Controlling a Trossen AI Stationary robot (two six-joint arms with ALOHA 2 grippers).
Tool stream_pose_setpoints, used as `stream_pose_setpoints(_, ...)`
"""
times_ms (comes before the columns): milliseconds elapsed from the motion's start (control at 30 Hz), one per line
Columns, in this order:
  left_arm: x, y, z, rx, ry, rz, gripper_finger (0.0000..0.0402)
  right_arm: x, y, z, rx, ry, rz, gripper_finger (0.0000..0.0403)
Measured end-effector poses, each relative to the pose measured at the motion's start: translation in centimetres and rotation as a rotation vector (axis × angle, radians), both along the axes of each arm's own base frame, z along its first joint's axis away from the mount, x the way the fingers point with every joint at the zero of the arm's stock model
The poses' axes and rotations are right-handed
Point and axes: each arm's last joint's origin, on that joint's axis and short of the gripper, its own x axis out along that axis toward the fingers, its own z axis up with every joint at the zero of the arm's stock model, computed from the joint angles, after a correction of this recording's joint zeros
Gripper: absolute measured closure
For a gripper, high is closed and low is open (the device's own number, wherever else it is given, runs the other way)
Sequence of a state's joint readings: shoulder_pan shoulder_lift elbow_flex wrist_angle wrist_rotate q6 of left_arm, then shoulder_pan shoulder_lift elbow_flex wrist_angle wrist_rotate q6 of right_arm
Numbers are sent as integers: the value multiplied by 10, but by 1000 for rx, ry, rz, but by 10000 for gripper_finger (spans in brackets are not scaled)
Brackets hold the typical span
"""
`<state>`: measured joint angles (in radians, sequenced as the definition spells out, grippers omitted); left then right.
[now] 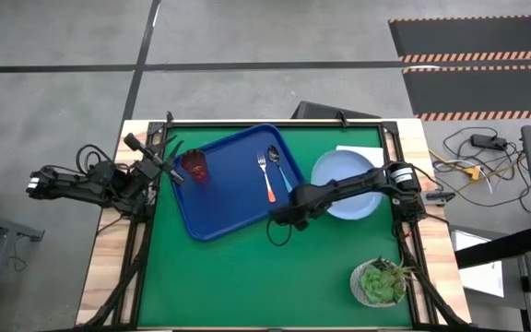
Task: Pick and place plate/cup/fork/spoon on tray
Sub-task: Put the light blue plate on the blue serving tray to the left of the orange fork
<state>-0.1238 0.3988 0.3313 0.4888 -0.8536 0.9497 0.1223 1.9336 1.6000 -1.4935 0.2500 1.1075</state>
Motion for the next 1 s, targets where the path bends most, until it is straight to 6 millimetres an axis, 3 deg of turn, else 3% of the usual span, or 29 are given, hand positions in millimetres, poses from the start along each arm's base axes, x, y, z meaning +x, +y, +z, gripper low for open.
stream_pose_setpoints(267,0,0,0,0,0,0,338,27,-1,25,-64,-177,240,394)
stream_pose_setpoints(600,0,0,0,0,-1,0,338,82,8,45,-20,-546,867,394)
stream_pose_setpoints(1000,0,0,0,0,-1,0,338,88,14,48,3,-505,1227,394)
